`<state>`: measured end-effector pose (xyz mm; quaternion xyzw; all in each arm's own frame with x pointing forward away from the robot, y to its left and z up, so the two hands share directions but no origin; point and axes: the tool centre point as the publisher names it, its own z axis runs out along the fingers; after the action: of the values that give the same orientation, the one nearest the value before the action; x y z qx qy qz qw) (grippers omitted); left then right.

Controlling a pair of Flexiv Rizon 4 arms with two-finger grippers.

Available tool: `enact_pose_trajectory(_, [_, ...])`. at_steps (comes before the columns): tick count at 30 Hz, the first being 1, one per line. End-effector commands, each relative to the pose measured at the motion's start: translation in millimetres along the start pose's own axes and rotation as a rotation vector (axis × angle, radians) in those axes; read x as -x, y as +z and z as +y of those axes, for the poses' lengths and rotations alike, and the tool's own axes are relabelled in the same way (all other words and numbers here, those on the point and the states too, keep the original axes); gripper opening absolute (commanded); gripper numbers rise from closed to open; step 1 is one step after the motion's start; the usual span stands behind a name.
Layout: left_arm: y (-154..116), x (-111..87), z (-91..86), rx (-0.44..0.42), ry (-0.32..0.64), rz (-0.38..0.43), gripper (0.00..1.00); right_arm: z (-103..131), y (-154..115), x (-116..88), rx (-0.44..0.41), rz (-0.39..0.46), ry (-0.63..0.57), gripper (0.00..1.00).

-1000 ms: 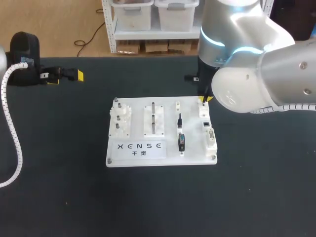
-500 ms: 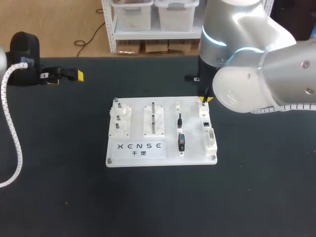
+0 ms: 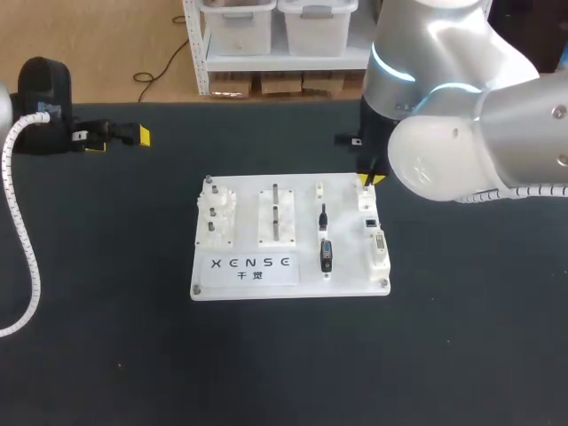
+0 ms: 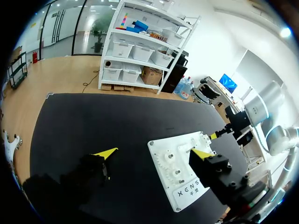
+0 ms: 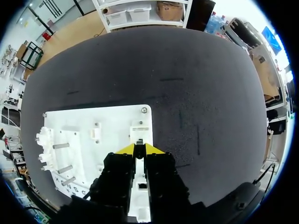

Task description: Insert the USB connector, Ethernet cable, and multi-pin plug into their matching sockets one by one.

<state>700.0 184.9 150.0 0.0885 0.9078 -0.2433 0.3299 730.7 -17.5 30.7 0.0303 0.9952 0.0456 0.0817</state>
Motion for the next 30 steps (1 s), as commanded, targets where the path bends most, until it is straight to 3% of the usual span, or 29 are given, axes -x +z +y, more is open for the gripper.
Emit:
enact_pose_trajectory(1, [0,0.0,0.0,0.000,0.000,0.000,1.00,-1,3,0,-0.004,0.005,0.000,0.00])
enact_pose_trajectory(30, [0,0.0,0.0,0.000,0.000,0.000,1.00,-8,20,6,-0.038,0.086,0.031,0.00])
